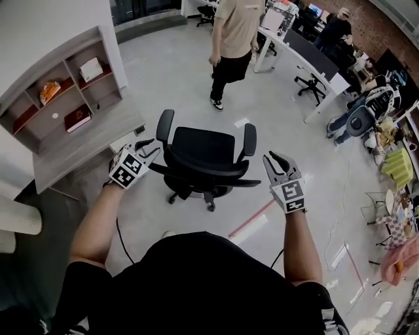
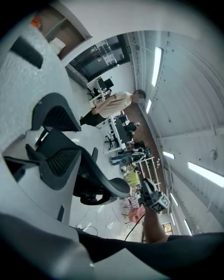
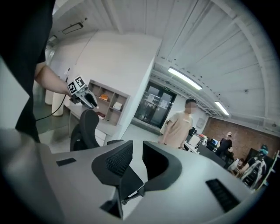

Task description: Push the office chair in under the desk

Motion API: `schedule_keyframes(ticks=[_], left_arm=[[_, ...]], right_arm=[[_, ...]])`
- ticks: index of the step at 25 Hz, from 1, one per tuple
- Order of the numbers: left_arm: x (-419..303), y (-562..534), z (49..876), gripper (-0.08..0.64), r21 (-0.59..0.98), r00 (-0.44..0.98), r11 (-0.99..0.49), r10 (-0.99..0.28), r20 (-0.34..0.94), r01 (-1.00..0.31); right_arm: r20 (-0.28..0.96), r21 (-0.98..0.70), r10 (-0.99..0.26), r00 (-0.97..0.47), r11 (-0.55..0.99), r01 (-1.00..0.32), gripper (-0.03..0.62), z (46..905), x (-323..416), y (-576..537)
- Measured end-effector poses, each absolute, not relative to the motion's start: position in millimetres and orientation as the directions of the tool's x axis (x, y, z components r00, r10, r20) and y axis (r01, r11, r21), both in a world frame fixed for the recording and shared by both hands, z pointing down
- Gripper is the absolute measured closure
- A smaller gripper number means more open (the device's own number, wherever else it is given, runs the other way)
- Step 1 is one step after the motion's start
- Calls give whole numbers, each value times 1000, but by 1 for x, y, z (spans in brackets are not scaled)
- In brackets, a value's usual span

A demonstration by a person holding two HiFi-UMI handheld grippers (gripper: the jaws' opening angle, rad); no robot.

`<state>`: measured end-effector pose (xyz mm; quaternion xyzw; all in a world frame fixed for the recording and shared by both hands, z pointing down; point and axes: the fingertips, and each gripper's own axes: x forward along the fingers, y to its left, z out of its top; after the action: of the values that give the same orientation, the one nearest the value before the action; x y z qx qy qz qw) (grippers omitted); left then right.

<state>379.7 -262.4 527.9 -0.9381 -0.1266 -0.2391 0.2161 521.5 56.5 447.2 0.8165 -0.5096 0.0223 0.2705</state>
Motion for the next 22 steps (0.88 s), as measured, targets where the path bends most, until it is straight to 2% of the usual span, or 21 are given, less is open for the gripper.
schedule_keyframes(ticks=[4,13,22], left_arm=[[368,-255,564,389,-357,793,-836,143,592,417],[358,-233,618,321,-400,657,-694,140,741,598],[345,-239,674,282,-364,469,-584,34,882,726]], right_arm=[[390,450,-813,433,-242,-859,514,473,509,52],[554,363,-766,326,-130,-923,472,532,494,58],[690,343,-669,275,-33,-939,421,582,489,70]])
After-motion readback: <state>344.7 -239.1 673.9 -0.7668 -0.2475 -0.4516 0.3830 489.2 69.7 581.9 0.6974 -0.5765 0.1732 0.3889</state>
